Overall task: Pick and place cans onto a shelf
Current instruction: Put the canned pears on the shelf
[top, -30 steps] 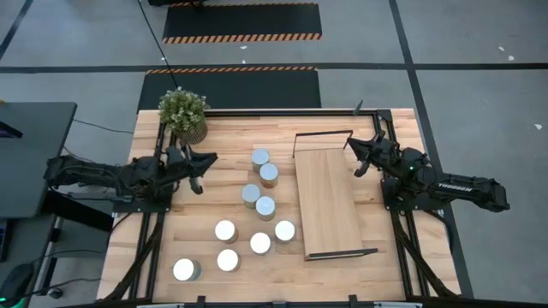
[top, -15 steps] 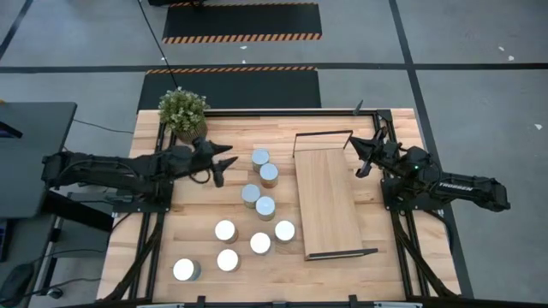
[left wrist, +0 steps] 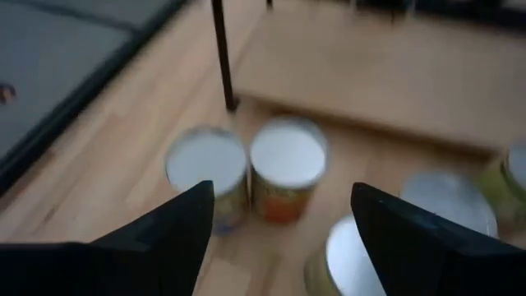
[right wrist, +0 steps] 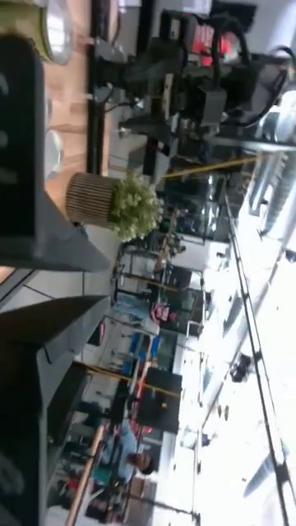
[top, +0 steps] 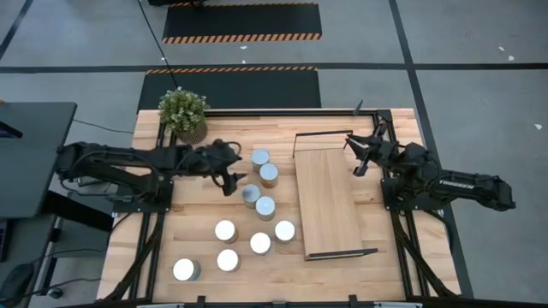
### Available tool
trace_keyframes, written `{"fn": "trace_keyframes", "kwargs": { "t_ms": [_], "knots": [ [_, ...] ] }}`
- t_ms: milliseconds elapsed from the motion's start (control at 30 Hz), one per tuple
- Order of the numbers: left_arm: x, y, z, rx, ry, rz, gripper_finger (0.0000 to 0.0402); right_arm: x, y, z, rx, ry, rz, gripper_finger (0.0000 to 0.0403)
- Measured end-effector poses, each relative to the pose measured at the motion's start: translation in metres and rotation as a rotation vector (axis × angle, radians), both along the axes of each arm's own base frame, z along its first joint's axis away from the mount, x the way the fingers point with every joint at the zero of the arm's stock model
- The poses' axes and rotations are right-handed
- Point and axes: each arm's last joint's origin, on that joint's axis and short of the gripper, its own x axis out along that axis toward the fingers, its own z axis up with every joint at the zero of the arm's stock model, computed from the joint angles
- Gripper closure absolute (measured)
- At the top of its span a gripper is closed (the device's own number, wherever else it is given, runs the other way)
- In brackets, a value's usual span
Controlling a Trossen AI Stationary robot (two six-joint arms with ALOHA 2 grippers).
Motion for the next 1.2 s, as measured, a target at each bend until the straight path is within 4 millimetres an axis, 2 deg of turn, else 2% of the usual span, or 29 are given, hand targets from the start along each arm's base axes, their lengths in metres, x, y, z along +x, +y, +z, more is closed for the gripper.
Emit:
{"fn": "trace_keyframes", "kwargs": {
  "t_ms": [200,367,800,967,1200],
  "knots": [
    [0.009,-0.019,0.007,-0.134,0.201,-0.003,0.0107,0.005,-0.002,-0.002,-0.026,0.062,-0.011,0.0267],
    [0.018,-0.034,0.005,-0.18,0.329,0.012,0.009,0.006,-0.002,-0.003,-0.03,0.071,-0.009,0.0239],
    [0.045,-0.038,-0.043,-0.192,0.555,-0.078,0.0086,0.006,-0.002,-0.002,-0.001,0.052,0.008,0.0233],
    [0.059,-0.041,-0.055,-0.142,0.529,-0.132,0.0086,0.006,-0.001,-0.003,0.02,0.047,0.03,0.0233],
    [0.067,-0.041,-0.058,-0.089,0.49,-0.168,0.0086,0.007,-0.001,-0.004,0.042,0.051,0.041,0.0233]
  ]
}}
